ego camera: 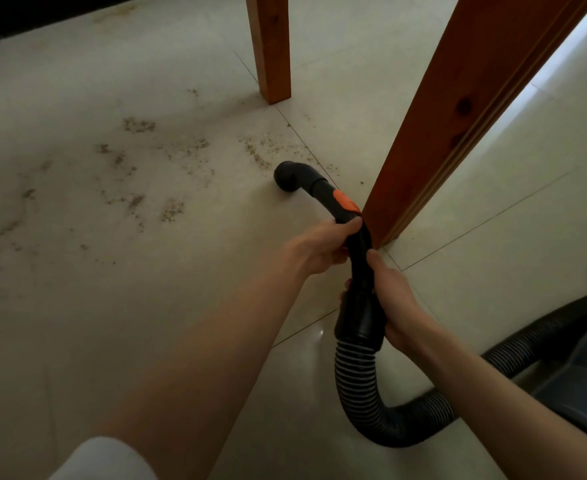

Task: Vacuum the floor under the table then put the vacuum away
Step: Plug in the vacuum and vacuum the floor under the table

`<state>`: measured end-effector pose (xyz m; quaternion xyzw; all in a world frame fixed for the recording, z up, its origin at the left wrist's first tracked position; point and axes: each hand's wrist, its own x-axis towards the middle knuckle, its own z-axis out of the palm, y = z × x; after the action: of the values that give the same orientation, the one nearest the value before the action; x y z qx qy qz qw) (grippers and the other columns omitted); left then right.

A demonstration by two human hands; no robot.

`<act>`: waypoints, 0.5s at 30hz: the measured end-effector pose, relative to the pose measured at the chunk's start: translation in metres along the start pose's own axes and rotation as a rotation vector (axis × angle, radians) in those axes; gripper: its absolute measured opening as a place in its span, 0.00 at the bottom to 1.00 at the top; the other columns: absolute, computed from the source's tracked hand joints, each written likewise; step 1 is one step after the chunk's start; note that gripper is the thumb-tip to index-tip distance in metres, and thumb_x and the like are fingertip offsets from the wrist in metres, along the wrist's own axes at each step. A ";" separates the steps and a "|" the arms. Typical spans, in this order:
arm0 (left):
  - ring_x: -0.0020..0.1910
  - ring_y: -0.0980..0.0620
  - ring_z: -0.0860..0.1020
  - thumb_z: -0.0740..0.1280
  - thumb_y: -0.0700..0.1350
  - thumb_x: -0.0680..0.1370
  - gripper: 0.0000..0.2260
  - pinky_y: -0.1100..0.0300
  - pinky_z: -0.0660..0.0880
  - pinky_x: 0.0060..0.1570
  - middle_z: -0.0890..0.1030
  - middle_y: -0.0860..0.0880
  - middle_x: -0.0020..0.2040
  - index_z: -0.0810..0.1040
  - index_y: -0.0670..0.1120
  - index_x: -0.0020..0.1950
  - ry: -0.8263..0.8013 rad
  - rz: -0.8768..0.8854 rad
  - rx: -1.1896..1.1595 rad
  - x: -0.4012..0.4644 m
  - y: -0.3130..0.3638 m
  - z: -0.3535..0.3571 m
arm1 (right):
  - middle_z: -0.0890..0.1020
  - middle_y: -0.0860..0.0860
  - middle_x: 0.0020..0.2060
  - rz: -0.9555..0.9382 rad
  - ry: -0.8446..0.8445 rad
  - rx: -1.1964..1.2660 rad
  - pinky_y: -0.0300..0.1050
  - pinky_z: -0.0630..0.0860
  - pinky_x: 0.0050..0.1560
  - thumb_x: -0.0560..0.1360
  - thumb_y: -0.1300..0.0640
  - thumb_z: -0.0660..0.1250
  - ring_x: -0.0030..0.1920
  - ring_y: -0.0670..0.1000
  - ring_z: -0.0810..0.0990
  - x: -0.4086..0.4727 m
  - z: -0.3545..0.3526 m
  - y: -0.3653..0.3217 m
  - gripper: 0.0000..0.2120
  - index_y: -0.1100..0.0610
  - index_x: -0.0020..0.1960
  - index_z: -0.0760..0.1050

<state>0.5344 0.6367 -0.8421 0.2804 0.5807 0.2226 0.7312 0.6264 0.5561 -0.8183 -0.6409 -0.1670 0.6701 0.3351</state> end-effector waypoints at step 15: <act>0.49 0.47 0.79 0.66 0.47 0.78 0.18 0.59 0.78 0.42 0.80 0.42 0.56 0.73 0.39 0.63 0.147 0.012 0.017 0.019 0.013 0.016 | 0.79 0.60 0.41 -0.042 0.066 -0.307 0.57 0.80 0.49 0.80 0.50 0.60 0.39 0.58 0.80 0.014 0.001 -0.021 0.09 0.54 0.45 0.67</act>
<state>0.5541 0.6560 -0.8444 0.2730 0.6329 0.2420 0.6828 0.6314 0.5805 -0.8146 -0.7028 -0.2697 0.6080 0.2524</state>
